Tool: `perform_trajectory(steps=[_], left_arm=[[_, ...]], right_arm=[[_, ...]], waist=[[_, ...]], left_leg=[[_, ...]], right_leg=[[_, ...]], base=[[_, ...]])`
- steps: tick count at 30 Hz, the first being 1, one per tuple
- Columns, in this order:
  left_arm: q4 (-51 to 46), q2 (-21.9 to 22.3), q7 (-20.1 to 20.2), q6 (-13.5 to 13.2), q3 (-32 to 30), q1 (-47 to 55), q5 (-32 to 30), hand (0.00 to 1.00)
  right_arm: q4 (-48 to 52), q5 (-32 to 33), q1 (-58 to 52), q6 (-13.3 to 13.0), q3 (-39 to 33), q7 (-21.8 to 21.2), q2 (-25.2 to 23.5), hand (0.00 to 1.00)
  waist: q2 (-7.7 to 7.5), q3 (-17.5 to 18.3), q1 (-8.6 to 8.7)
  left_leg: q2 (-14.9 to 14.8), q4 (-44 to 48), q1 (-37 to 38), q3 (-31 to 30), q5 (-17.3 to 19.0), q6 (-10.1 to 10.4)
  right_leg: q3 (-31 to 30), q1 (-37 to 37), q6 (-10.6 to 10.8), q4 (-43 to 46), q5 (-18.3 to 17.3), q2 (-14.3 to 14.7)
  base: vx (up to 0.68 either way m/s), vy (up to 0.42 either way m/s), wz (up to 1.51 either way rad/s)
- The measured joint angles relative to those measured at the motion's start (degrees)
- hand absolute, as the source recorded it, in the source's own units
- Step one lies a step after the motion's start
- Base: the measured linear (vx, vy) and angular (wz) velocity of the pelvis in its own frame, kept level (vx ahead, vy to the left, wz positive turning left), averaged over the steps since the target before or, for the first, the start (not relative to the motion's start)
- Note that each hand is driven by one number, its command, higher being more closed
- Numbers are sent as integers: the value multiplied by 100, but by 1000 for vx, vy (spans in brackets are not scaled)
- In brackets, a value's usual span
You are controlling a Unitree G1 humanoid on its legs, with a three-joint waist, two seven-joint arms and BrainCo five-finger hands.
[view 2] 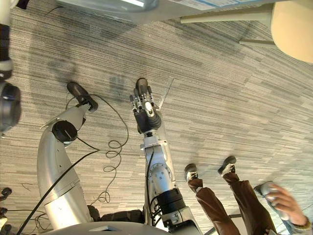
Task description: Pick up the laundry basket with both hands and put the clothes into the washing machine.
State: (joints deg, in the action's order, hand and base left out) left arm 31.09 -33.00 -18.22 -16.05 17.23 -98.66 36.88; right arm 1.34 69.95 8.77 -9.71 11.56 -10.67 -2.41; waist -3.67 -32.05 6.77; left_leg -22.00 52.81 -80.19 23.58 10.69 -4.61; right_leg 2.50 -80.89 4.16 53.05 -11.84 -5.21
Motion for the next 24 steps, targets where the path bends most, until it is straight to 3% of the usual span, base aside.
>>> perform_trajectory(steps=[1,2,3,4,5,6,7,9,14,17,20,22,24], left_arm=[[227,-185,45,269,164,1,-1328,0],[378,-247,87,409,235,3,-2032,0],[707,-311,218,669,358,13,-3349,0],[1002,-302,342,855,483,71,-4237,0],[1109,-307,385,921,582,115,-4564,0],[1272,-307,518,1093,727,208,-5488,0],[1328,-303,563,1162,799,255,-5872,0],[1383,-332,651,1283,925,470,-6725,0],[1387,-274,627,1331,951,402,-7213,0],[1391,-6,463,1522,423,370,-7149,0],[1416,71,451,1605,-269,369,-6369,0],[1468,108,463,1566,-901,371,-4862,0],[1465,145,440,1493,-1220,383,-4207,0]], right_arm=[[105,8,-94,-9,-112,-18,11,0],[135,8,-129,-12,-169,-38,44,0],[169,3,-208,-14,-311,-92,210,0],[128,-3,-299,-36,-492,-157,497,0],[59,0,-352,-63,-565,-192,662,0],[-272,3,-456,-148,-712,-313,970,0],[-576,6,-513,-164,-729,-315,1088,0],[-1789,69,-773,-137,-561,-276,1301,0],[-2304,221,-937,-190,-231,-301,1257,0],[-2299,224,-935,-307,-221,-302,1232,0],[-2257,218,-931,-411,-226,-292,1213,0],[-2259,203,-931,-411,-276,-244,1212,0],[-2258,178,-917,-412,-301,-208,1214,0]], waist=[[-14,2,4],[-26,3,9],[-34,5,20],[-60,11,39],[-79,11,48],[-100,6,76],[-100,6,81],[-100,6,73],[-99,5,167],[-98,5,168],[-98,4,160],[-97,4,123],[-96,4,102]], left_leg=[[-2,0,12,-3,-3,-4],[-3,0,24,-3,-3,-4],[-8,1,52,-6,-2,-4],[-8,1,78,6,-2,-3],[-8,0,85,14,-1,-2],[-8,-6,86,21,2,-1],[-9,-7,84,28,4,-2],[-64,0,81,59,5,-2],[-183,19,81,46,-10,0],[-187,-23,79,18,-74,4],[-172,-82,69,-7,-141,1],[-134,-160,69,-47,-223,21],[-101,-226,70,-84,-283,24]], right_leg=[[9,17,0,-2,0,1],[10,34,0,-7,0,3],[16,89,0,-30,0,2],[21,126,0,-46,0,-7],[23,134,2,-57,1,-7],[24,139,11,-69,8,-7],[24,135,11,-69,8,-11],[0,100,-11,-69,23,40],[3,82,-70,-57,60,139],[55,83,-91,-54,72,144],[100,85,-123,-67,92,139],[139,99,-148,-85,107,128],[166,124,-165,-113,118,111]], base=[[-1,11,3],[0,0,0],[0,0,0],[0,0,0],[0,0,0],[0,0,0],[0,0,0],[-3,10,-12],[-7,-4,-10],[-10,0,3],[-12,2,6],[-13,2,11],[-16,2,14]])
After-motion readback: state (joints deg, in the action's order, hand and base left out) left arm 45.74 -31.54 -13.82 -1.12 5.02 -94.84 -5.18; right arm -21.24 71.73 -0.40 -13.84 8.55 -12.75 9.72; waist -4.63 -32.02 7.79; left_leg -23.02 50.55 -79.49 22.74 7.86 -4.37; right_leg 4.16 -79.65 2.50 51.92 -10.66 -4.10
